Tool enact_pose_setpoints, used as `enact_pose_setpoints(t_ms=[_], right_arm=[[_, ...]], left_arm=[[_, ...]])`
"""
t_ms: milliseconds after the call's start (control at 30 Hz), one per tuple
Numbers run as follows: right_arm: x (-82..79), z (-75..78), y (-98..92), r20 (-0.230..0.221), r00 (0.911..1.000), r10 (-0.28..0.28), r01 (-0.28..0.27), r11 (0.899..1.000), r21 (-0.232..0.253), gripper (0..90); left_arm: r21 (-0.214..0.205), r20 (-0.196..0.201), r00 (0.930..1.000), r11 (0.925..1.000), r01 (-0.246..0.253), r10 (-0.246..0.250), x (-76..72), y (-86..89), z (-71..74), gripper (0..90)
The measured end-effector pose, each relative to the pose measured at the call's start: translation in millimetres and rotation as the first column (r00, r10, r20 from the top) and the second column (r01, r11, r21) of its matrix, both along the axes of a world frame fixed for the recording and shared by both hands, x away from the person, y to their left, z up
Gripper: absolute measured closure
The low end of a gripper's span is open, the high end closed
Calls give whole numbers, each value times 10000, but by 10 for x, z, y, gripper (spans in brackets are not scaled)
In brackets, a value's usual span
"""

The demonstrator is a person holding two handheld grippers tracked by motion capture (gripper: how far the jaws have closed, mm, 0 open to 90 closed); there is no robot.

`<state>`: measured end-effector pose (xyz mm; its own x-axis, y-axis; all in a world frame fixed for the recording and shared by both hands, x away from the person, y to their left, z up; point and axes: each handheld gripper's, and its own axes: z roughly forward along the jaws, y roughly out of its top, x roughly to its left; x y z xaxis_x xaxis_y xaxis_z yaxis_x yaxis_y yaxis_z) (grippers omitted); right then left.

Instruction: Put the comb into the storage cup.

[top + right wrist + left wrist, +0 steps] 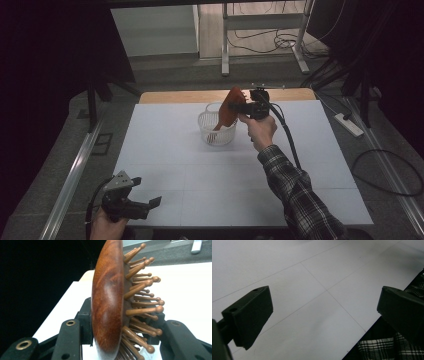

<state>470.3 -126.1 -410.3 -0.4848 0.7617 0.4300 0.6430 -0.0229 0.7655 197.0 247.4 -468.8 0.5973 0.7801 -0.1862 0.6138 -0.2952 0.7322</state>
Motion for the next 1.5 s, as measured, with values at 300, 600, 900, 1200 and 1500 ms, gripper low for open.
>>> enact_pose_setpoints(t_ms=[300, 600, 900, 1200, 1500], right_arm=[[2, -94, -46, -193, 9995, -243, 250, 9990, 362, 495], [6, -146, -102, -150, 9992, -357, 359, 9993, 106, 435], [8, -165, -119, -39, 9998, -203, 202, 9995, -256, 373], [4, -187, -91, -33, 10000, 0, -2, 9974, -723, 246], [-33, -135, -100, 269, 9994, 205, -172, 9927, -1191, 192]], left_arm=[[-1, -19, 10000, 10000, 2, -2, 2, 1, 0, 12], [43, -22, 10000, 10000, 12, -12, 7, -2, 0, 12], [54, -34, 10000, 10000, 11, -11, 8, -4, -1, 13], [38, -38, 10000, 10000, 11, -11, 9, -1, -1, 13], [39, -50, 10000, 10000, 14, -14, 11, 0, -1, 13]])
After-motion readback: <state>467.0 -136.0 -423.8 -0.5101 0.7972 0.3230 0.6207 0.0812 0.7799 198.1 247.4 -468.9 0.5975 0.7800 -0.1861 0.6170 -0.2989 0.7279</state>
